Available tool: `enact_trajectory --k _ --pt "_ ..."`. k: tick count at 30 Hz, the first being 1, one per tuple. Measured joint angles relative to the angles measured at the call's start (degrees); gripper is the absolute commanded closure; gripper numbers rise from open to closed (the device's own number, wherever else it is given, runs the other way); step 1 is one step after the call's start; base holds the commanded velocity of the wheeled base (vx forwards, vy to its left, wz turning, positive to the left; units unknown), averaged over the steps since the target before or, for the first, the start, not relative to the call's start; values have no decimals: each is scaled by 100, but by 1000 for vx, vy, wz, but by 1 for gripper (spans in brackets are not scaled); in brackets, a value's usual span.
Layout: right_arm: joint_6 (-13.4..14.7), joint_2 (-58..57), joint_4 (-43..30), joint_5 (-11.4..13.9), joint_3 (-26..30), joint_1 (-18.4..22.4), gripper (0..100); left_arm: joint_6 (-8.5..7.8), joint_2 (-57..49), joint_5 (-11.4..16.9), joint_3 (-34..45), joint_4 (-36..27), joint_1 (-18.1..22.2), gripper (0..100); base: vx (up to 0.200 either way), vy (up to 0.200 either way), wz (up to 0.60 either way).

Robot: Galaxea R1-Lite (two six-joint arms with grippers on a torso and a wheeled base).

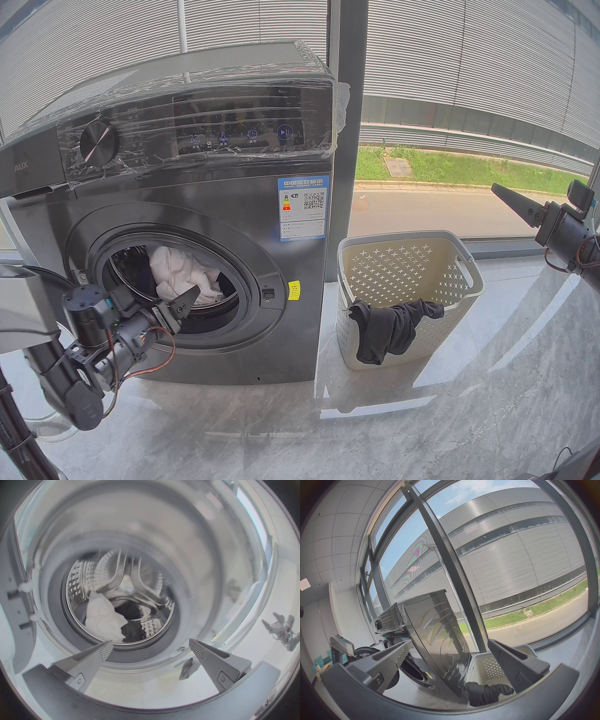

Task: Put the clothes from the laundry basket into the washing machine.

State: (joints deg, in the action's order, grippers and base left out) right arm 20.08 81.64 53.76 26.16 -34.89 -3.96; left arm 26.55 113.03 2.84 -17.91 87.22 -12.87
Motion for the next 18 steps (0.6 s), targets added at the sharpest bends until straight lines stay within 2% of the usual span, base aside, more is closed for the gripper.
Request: enact_trajectory --k 5,7,8,11,14,18 --pt "-111 -232 0 30 339 -35 0 -134 -1381 35 625 -126 -84 0 0 0 0" --pt "-145 -408 0 50 601 -50 0 -212 -1898 77 763 -178 -46 0 0 0 0" --pt "-172 -595 -1 63 857 -66 0 -301 -2282 126 813 -229 -5 0 0 0 0" --pt "-199 -863 -1 82 1178 -80 0 -419 -2722 194 824 -328 56 0 0 0 0" --pt "-221 -1165 -4 90 1471 -99 0 -480 -3071 255 885 -438 127 0 -200 0 0" --pt "-223 -1384 0 90 1601 -89 0 -488 -3291 296 1083 -468 172 0 -200 0 0"
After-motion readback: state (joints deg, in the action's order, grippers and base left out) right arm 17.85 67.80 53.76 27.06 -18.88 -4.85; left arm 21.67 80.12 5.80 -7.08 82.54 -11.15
